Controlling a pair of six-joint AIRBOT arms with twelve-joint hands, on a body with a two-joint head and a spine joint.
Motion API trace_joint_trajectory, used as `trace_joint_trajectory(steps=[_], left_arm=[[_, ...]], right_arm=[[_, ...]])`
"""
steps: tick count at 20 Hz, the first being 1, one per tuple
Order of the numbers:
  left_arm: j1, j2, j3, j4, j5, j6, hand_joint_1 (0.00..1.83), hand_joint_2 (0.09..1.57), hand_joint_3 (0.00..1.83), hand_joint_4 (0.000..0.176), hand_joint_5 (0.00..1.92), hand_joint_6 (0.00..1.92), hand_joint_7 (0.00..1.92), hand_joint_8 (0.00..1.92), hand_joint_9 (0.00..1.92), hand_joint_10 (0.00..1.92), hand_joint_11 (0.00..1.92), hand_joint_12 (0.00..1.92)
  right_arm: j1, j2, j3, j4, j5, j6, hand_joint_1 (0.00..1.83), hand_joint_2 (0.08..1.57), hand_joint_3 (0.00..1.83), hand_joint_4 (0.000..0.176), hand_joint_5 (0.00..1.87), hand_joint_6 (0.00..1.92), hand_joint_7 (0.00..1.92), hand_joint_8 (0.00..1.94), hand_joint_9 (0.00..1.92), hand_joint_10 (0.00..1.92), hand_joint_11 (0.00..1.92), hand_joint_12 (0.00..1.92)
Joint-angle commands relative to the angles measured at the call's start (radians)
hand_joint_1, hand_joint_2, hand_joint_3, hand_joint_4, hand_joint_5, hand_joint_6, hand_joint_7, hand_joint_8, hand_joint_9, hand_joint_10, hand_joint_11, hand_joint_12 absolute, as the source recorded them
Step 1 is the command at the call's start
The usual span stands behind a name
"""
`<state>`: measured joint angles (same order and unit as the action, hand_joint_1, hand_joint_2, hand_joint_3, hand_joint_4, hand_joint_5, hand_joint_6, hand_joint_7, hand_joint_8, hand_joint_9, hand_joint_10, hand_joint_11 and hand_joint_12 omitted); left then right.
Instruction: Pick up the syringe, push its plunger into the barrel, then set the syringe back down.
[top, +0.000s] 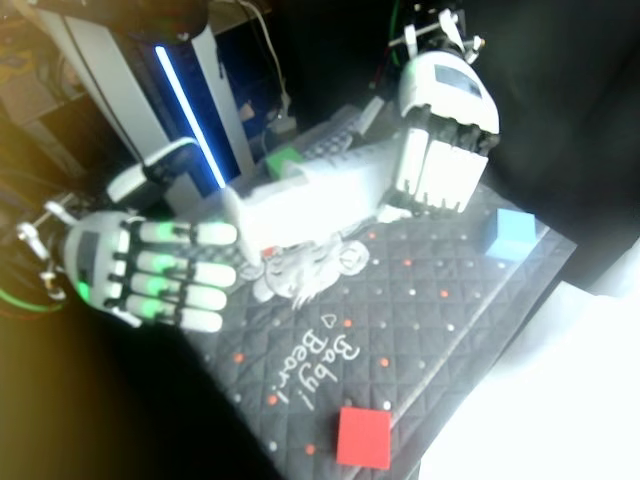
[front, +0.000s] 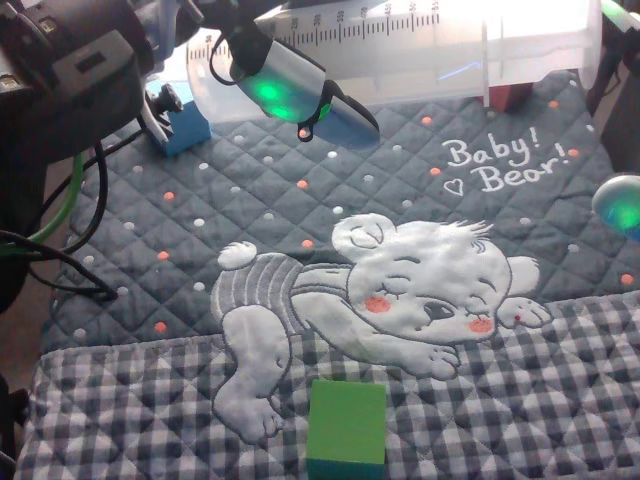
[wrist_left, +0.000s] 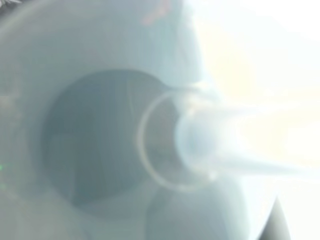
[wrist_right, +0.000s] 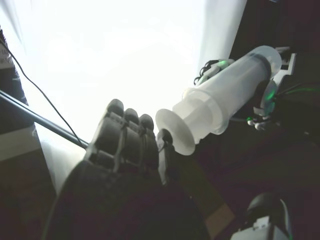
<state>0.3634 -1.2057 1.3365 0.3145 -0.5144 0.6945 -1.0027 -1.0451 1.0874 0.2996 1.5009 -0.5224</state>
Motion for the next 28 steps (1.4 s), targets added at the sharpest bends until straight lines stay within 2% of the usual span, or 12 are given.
trace_joint_trajectory(steps=[1,2,4,5,7,8,9,15,19,20,23,28], left_arm=[[-0.026,0.001,-0.003,-0.029,-0.138,-0.012,1.38,1.10,0.17,0.176,1.01,1.92,1.32,1.92,1.46,1.92,1.49,1.92],[-0.030,0.001,-0.005,-0.024,-0.136,-0.012,1.36,1.10,0.18,0.176,1.05,1.92,1.36,1.92,1.47,1.92,1.48,1.92],[-0.033,0.001,-0.008,-0.018,-0.132,-0.012,1.37,1.09,0.18,0.176,1.08,1.92,1.38,1.92,1.47,1.92,1.47,1.92],[-0.033,0.001,-0.008,-0.017,-0.130,-0.012,1.37,1.10,0.17,0.176,1.08,1.92,1.38,1.92,1.45,1.92,1.38,1.92],[-0.033,-0.001,-0.006,-0.017,-0.128,-0.012,1.38,1.10,0.16,0.176,1.07,1.92,1.37,1.92,1.47,1.92,1.47,1.92],[-0.034,-0.002,-0.005,-0.017,-0.128,-0.012,1.37,1.11,0.17,0.176,1.06,1.92,1.37,1.92,1.44,1.92,1.33,1.92],[-0.034,-0.004,-0.002,-0.017,-0.127,-0.012,1.37,1.10,0.17,0.176,1.06,1.92,1.37,1.92,1.43,1.92,1.34,1.92],[-0.034,-0.012,0.006,-0.017,-0.115,-0.012,1.37,0.91,0.57,0.171,1.04,1.92,1.36,1.92,1.44,1.92,1.42,1.92],[-0.034,-0.025,0.020,-0.028,-0.117,-0.012,1.39,0.92,0.52,0.174,1.00,1.92,1.35,1.92,1.43,1.92,1.39,1.92],[-0.033,-0.026,0.020,-0.031,-0.119,-0.012,1.36,0.93,0.52,0.176,1.00,1.92,1.33,1.92,1.37,1.92,1.19,1.92],[-0.033,-0.026,0.022,-0.034,-0.113,-0.013,1.39,0.94,0.46,0.176,1.02,1.92,1.33,1.92,1.42,1.92,1.42,1.92],[-0.033,-0.030,0.025,-0.037,-0.111,-0.013,1.42,0.94,0.44,0.176,1.06,1.92,1.35,1.92,1.43,1.92,1.43,1.92]], right_arm=[[0.002,-0.002,0.006,-0.010,0.111,0.011,0.02,0.78,0.01,0.084,0.05,0.00,0.09,0.01,0.05,0.01,0.06,0.02],[0.002,-0.005,0.006,-0.011,0.108,0.012,0.00,0.78,0.01,0.069,0.05,0.00,0.09,0.01,0.06,0.01,0.06,0.02],[0.002,-0.008,0.006,-0.014,0.103,0.013,0.00,0.78,0.01,0.077,0.04,0.00,0.07,0.00,0.04,0.00,0.04,0.01],[0.002,-0.010,0.006,-0.016,0.102,0.013,0.01,0.77,0.00,0.070,0.09,0.00,0.13,0.01,0.10,0.01,0.10,0.04],[0.004,-0.014,0.008,-0.021,0.099,0.015,0.00,0.77,0.00,0.041,0.07,0.00,0.11,0.00,0.09,0.00,0.09,0.03],[0.005,-0.015,0.008,-0.024,0.098,0.016,0.00,0.77,0.00,0.010,0.06,0.00,0.09,0.00,0.08,0.00,0.08,0.03],[0.006,-0.016,0.008,-0.026,0.096,0.016,0.00,0.78,0.00,0.000,0.03,0.00,0.06,0.00,0.06,0.00,0.07,0.03],[0.020,-0.022,0.011,-0.044,0.081,0.016,0.00,0.78,0.00,0.000,0.00,0.00,0.00,0.00,0.00,0.00,0.05,0.01],[0.029,-0.025,0.012,-0.054,0.072,0.016,0.00,0.79,0.00,0.000,0.02,0.01,0.00,0.00,0.00,0.00,0.03,0.00],[0.033,-0.026,0.012,-0.058,0.069,0.016,0.00,0.79,0.00,0.000,0.03,0.01,0.00,0.00,0.00,0.00,0.03,0.01],[0.047,-0.030,0.013,-0.071,0.059,0.016,0.00,0.78,0.00,0.000,0.03,0.01,0.00,0.00,0.00,0.00,0.02,0.00],[0.070,-0.042,0.019,-0.094,0.039,0.016,0.00,0.79,0.00,0.000,0.01,0.00,0.00,0.00,0.00,0.00,0.00,0.00]])
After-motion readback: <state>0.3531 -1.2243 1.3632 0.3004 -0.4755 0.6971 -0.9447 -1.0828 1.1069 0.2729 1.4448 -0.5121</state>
